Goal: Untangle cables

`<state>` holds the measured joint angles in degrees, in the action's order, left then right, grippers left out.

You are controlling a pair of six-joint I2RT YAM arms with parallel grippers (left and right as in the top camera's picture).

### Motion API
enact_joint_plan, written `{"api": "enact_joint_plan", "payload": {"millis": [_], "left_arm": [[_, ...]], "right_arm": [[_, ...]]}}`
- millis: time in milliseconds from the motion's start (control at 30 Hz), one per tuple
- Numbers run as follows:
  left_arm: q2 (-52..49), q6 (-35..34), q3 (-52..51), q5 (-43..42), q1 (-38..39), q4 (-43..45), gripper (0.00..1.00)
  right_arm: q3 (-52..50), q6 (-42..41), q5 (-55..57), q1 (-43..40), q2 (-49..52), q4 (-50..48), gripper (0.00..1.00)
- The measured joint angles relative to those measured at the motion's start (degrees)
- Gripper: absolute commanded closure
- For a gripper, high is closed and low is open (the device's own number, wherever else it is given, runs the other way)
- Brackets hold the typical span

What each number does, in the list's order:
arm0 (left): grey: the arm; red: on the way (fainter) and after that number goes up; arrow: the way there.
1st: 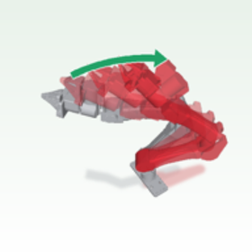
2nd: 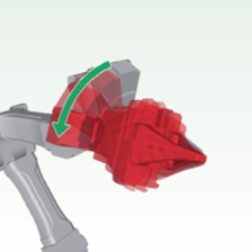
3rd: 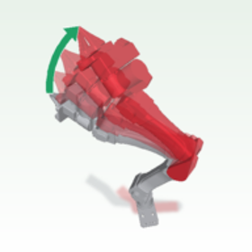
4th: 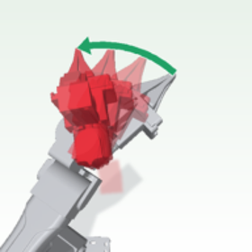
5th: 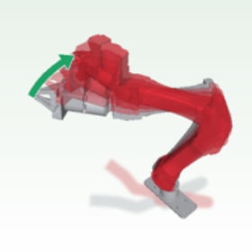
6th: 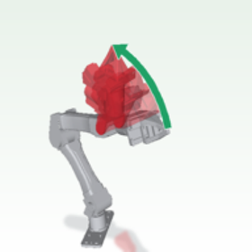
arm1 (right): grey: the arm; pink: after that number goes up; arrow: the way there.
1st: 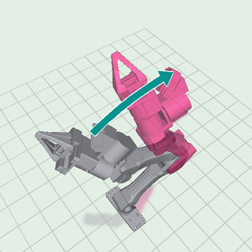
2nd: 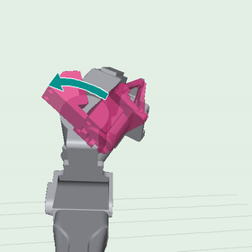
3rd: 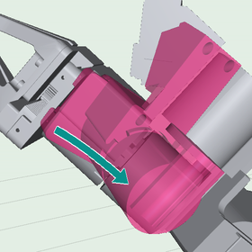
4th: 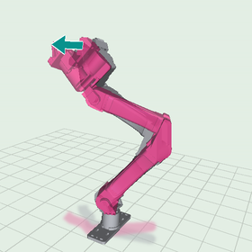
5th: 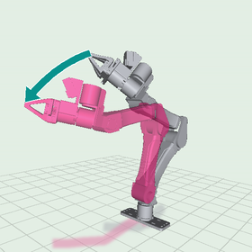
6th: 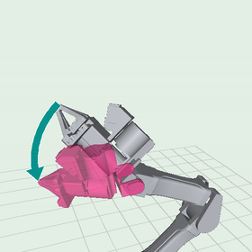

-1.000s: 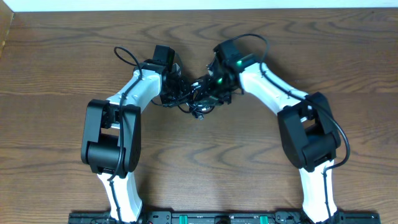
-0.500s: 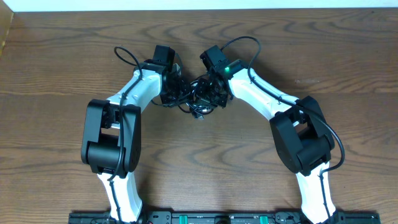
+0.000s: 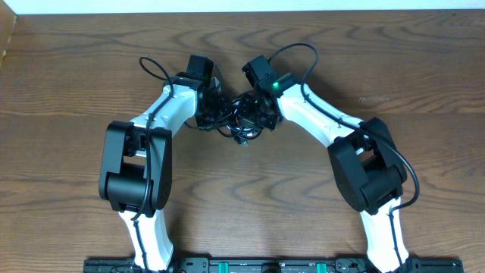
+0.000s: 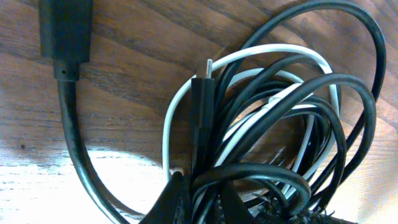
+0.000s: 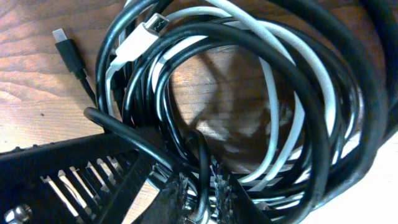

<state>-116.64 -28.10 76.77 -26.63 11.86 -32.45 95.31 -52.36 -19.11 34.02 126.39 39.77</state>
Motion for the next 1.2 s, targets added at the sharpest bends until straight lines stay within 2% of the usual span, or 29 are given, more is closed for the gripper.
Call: {"api": "enact_joint_plan", "payload": {"millis": [133, 467, 867, 1200], "left_arm": [[0.0, 0.0, 0.0, 0.0, 0.0, 0.0, 0.92], [0.0, 0.0, -0.1, 0.1, 0.1, -0.1, 0.92], [0.0, -0.4, -0.1, -1.7, -1.0, 0.6, 0.92], [-0.1, -0.4, -0.2, 1.6, -2.3, 0.1, 0.92]], "right_arm": [[0.0, -0.1, 2.4, 0.9, 0.0, -0.1, 0.99], [0.3, 2.4, 3.4, 0.7, -0.1, 2.2, 0.99], [0.2, 10.1, 1.6, -1.6, -7.6, 4.1, 0.99], [0.2, 17.1, -1.4, -4.2, -10.6, 3.7, 0.99]]}}
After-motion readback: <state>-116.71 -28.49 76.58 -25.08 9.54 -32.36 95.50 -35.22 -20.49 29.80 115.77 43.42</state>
